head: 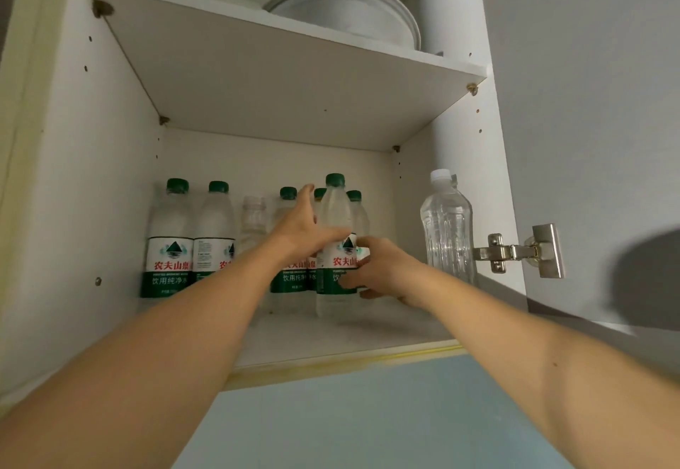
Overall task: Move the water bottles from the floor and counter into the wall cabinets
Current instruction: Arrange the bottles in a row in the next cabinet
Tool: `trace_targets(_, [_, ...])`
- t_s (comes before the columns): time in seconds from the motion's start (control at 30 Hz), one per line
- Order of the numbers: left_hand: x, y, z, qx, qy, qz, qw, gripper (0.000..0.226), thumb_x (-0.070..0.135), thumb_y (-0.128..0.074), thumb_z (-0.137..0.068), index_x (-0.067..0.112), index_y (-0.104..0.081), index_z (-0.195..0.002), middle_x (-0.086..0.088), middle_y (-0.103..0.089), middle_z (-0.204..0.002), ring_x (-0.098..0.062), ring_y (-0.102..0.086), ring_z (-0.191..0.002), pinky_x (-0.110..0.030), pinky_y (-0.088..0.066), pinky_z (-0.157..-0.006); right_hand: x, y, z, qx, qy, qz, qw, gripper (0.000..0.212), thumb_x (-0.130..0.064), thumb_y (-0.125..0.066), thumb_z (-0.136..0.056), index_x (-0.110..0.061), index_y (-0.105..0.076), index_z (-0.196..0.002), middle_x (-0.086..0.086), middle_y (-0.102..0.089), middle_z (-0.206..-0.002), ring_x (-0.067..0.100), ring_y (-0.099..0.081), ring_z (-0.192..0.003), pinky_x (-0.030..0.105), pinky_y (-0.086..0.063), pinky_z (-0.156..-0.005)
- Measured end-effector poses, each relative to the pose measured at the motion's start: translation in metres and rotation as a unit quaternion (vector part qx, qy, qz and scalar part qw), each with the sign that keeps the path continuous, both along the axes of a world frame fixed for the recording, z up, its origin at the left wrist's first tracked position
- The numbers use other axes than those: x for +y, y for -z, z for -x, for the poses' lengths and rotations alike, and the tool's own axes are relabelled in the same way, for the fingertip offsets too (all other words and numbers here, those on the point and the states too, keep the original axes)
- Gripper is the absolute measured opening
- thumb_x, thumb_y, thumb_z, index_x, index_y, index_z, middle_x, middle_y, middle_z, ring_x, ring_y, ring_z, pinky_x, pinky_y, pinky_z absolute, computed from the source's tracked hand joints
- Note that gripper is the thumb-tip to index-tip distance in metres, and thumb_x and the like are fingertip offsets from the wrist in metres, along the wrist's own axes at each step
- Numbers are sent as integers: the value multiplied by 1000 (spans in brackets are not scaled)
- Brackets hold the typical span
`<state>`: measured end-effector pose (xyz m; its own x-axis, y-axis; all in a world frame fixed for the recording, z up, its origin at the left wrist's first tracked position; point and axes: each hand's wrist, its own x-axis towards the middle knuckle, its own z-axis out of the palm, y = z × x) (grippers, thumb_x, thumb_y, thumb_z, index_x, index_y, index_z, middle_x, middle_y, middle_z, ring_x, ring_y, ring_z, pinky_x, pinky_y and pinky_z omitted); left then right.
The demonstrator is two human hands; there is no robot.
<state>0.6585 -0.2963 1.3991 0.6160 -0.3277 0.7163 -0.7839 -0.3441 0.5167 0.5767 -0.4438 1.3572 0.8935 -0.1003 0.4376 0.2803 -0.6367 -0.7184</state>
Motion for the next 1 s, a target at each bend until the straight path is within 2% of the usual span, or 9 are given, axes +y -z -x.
trace_targets(0.1, [5,-3,1,-10,2,-9,1000,101,34,-82,-80,29,-16,-157,-6,-55,-124,-23,-65,-97,-37,-61,-75,-1,2,19,-145,115,116,976,64,-15,-69,-88,-18,-43,-146,5,-61,-130,20,-63,-108,19,-49,-69])
trace_targets(0.23, [12,-9,5,8,-1,-25,1000,92,36,-79,-81,31,-24,-154,0,-54,-116,-24,-63,-96,-41,-61,-69,-10,11,54,-312,235,168,905,58,-16,-64,-87,-19,-43,-142,2,-45,-139,26,-45,-126,35,-44,-93])
trace_targets(0.37, [18,-13,5,-4,-15,-47,999,90,40,-77,-81,29,-26,-155,-4,-53,-119,-20,-61,-91,-32,-56,-59,-20,27,73,-206,321,194,904,77,-13,-63,-84,-17,-25,-151,12,-27,-145,40,-32,-126,45,-35,-104])
trace_targets(0.47, [24,-15,2,25,-13,-59,998,91,43,-75,-82,32,-21,-155,-6,-54,-122,-23,-62,-93,-40,-59,-67,-25,35,75,-115,304,173,930,90,-4,-58,-85,-18,-6,-157,16,-23,-144,43,-28,-129,40,-32,-98])
trace_targets(0.63, [26,-11,2,43,-2,-87,995,88,49,-72,-85,35,-19,-153,-9,-51,-124,-27,-63,-99,-50,-58,-85,-25,28,62,-86,303,117,942,85,2,-55,-88,-17,-5,-154,16,-17,-145,43,-29,-128,35,-30,-89])
trace_targets(0.77, [26,-12,2,39,-2,-95,995,91,48,-72,-85,33,-16,-156,-17,-47,-142,-32,-60,-110,-55,-54,-94,-25,23,46,-60,313,126,940,84,5,-52,-90,-17,-3,-155,17,-14,-149,43,-29,-131,36,-36,-94])
trace_targets(0.87, [26,-13,1,28,1,-100,995,91,47,-71,-86,31,-16,-156,-15,-48,-137,-29,-60,-105,-50,-56,-87,-27,24,32,-5,290,135,947,91,1,-49,-93,-19,10,-159,20,-6,-157,44,-31,-138,41,-35,-113])
trace_targets(0.93, [26,-12,0,14,-7,-105,994,91,49,-70,-86,29,-16,-156,-10,-48,-129,-24,-59,-99,-42,-56,-78,-29,25,24,20,278,144,950,90,-3,-48,-96,-18,15,-159,24,-7,-160,42,-35,-138,41,-37,-112])
trace_targets(1.0, [26,-12,-1,2,-15,-106,994,93,52,-71,-85,27,-16,-156,-8,-48,-125,-26,-58,-103,-42,-55,-82,-33,22,17,36,271,141,952,89,-6,-46,-97,-20,17,-159,25,-12,-160,40,-37,-139,39,-38,-110])
